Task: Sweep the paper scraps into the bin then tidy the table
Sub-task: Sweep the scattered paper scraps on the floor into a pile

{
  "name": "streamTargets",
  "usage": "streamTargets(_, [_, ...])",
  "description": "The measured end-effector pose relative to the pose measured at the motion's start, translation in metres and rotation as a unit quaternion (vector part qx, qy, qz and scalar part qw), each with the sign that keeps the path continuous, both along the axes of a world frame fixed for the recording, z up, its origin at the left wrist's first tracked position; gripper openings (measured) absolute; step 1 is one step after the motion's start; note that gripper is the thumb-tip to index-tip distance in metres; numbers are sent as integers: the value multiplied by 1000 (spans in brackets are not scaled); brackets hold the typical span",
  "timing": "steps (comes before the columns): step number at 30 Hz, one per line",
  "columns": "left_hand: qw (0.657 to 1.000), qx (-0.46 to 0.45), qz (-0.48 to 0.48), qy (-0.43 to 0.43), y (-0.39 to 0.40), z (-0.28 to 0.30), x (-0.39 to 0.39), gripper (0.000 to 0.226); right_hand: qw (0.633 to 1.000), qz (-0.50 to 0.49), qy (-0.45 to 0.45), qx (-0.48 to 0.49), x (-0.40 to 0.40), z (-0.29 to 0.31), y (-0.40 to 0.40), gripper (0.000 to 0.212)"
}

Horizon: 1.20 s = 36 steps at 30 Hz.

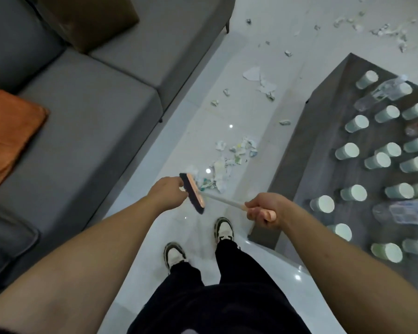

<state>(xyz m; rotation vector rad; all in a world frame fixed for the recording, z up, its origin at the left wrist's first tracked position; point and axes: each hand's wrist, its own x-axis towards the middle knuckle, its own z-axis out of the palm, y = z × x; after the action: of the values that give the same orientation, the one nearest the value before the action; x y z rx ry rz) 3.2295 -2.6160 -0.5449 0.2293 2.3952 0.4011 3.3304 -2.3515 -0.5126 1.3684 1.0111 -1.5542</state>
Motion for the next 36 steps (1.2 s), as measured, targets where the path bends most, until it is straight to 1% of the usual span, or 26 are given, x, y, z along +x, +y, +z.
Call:
streamTargets(3, [1000, -6, 8, 13, 18, 3, -3, 45, 998, 46, 5, 46, -6, 7, 25, 7])
streamTargets(6, [999, -25, 19, 8, 32, 4, -7, 46, 987, 106, 14, 116, -21, 7, 42, 5])
streamTargets(8, [999, -35, 19, 3, 43, 4, -11, 46, 976, 134, 38, 165, -30, 2, 56, 10])
streamTargets(10, [999, -39, 22, 4, 56, 4, -17, 46, 967, 140, 64, 201, -40, -8, 69, 13])
streamTargets(12, [999, -38, 27, 5, 69, 3, -21, 46, 965, 126, 77, 219, -53, -21, 79, 9])
streamTargets(14, [999, -41, 21, 4, 81, 3, -24, 46, 962, 126, 84, 230, -67, -32, 88, 12])
streamTargets(16, [999, -44, 14, -2, 92, 3, -29, 46, 955, 152, 96, 234, -83, -38, 94, 19])
streamTargets(18, [999, -49, 14, -6, 100, 5, -37, 46, 949, 178, 113, 235, -100, -35, 95, 14])
streamTargets(20, [998, -53, 16, -3, 109, 8, -49, 46, 948, 178, 130, 228, -118, -25, 94, 10])
streamTargets(23, [999, -43, 18, 5, 122, 16, -71, 46, 953, 152, 164, 206, -146, -4, 92, 6])
streamTargets(27, [999, -22, 21, 19, 134, 30, -106, 47, 967, 102, 178, 148, -181, 24, 85, 11])
streamTargets(29, [999, -15, 17, 26, 135, 36, -126, 46, 981, 57, 163, 91, -199, 28, 81, 12])
streamTargets(32, [999, -14, 8, 39, 129, 40, -161, 45, 990, -52, 126, -23, -227, 22, 72, 5])
streamTargets(34, [999, -17, 2, 41, 121, 36, -188, 44, 990, -86, 99, -44, -243, 8, 67, 7])
streamTargets(36, [999, -19, -5, 38, 112, 28, -219, 43, 992, -91, 83, -21, -258, -8, 66, 9])
